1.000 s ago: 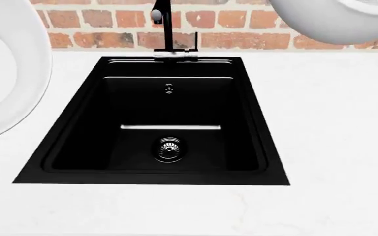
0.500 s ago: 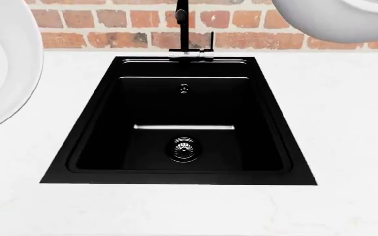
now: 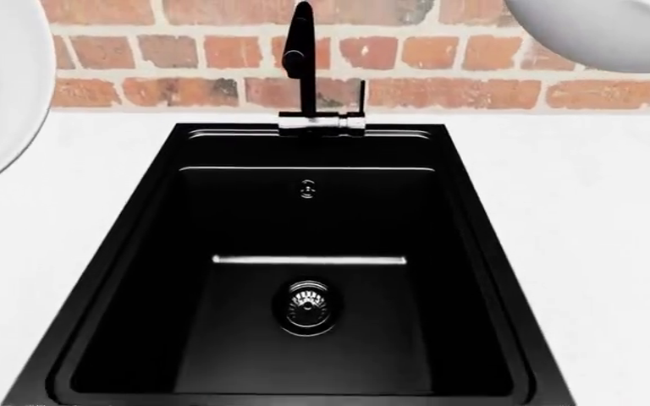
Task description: Stack the bowls in the sink.
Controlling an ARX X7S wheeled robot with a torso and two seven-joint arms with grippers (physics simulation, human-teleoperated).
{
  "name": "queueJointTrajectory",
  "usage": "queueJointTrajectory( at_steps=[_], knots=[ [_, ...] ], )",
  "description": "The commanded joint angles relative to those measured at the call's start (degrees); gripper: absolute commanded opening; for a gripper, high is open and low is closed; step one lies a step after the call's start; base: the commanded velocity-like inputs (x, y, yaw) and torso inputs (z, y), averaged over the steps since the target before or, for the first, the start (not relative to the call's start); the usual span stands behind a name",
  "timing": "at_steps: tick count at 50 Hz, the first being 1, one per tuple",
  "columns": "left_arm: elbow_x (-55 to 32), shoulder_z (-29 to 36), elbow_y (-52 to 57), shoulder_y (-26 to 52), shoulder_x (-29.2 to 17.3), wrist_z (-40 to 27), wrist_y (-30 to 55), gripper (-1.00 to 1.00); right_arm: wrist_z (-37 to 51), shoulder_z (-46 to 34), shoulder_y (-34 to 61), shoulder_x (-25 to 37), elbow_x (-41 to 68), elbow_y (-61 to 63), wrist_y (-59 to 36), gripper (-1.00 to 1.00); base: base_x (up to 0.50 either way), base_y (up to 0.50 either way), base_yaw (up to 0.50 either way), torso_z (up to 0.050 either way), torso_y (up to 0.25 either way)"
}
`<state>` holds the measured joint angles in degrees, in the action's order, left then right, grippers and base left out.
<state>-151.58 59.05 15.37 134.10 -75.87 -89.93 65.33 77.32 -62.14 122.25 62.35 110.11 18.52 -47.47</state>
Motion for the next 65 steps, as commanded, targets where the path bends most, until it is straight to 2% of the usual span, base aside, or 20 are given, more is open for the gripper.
queueJointTrajectory(
  at_steps=[1,13,20,24,34,43,53,65],
  knots=[
    [0.9,-0.9,-1.2,0.9,0.0,-0.1,0.9,-1.00,0.8,0.9,0.9,0.4,0.1,0.0,-1.2,-1.00,0.50,-0.05,0.00,0.000,0.000],
    [1.0,-1.1,-1.7,0.9,0.2,-0.1,1.5,-1.00,0.3,1.4,0.5,0.0,0.4,-0.4,-1.1,-1.00,0.50,-0.05,0.00,0.001,0.003],
    [0.9,-1.1,-1.6,0.9,0.1,-0.1,1.5,-1.00,0.1,0.4,1.5,-1.3,-0.2,-1.2,-4.3,-1.00,0.09,0.00,0.00,0.000,0.000],
    [0.9,-1.2,-1.6,0.9,-0.2,-0.1,1.6,-1.00,0.6,-0.3,2.8,-2.3,1.0,-2.2,-7.1,-1.00,0.00,0.00,0.00,0.000,0.003],
    [0.7,-1.4,-1.6,0.9,-0.3,-0.1,1.8,-1.00,1.4,-3.7,11.5,-8.8,7.7,-8.3,-22.6,-1.00,0.00,0.00,0.00,0.000,0.000],
    [0.3,-1.4,-1.3,0.9,-0.5,-0.1,1.7,-1.00,6.3,0.5,12.2,-13.6,12.4,-13.3,-34.5,-1.00,0.00,0.00,0.00,0.000,0.001],
    [0.2,-1.5,-1.5,0.9,-0.4,-0.1,1.9,-1.00,10.3,1.7,12.4,-17.3,15.3,-16.7,-41.9,-1.00,0.00,0.00,0.00,0.001,0.000],
    [0.0,-1.4,-1.4,0.9,-0.3,-0.1,1.8,-1.00,9.1,-3.5,12.7,-19.3,14.8,-14.7,-42.5,-1.00,0.00,0.00,0.00,0.000,0.001]
  ],
)
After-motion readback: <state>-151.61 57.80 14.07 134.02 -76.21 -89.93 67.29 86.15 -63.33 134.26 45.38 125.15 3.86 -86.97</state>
